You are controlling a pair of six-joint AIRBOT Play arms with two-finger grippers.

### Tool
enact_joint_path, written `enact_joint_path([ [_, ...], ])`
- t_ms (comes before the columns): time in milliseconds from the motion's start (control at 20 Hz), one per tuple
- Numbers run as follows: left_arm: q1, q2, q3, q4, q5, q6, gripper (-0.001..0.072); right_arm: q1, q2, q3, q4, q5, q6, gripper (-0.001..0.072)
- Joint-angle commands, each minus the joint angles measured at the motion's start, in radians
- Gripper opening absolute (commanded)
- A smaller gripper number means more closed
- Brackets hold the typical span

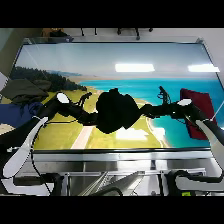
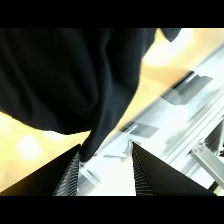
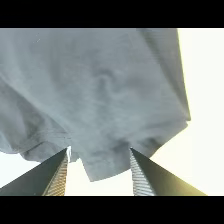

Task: Fold the shirts.

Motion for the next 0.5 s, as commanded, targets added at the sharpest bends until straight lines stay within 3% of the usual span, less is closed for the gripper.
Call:
enact_joint_path([
  [0,-0.021,-0.001,0.0,0.029,0.074,-0.005,0.0351,-0.04,-0.015,-0.001,-0.006,0.019,0.008,0.0437],
  [300,-0.1,-0.002,0.0,0.032,0.218,-0.005,0.0348,0.011,-0.129,0.0,0.079,-0.016,-0.018,0.0436],
  [350,-0.1,-0.002,0.0,0.032,0.226,-0.005,0.0294,0.021,-0.143,0.0,0.088,-0.042,-0.019,0.0435],
  [400,-0.097,-0.002,0.0,0.033,0.226,0.002,0.0023,0.028,-0.156,0.001,0.099,-0.073,-0.021,0.0435],
  [450,-0.09,-0.002,0.0,0.033,0.225,0.005,0.0014,0.03,-0.164,0.001,0.12,-0.096,-0.043,0.043],
])
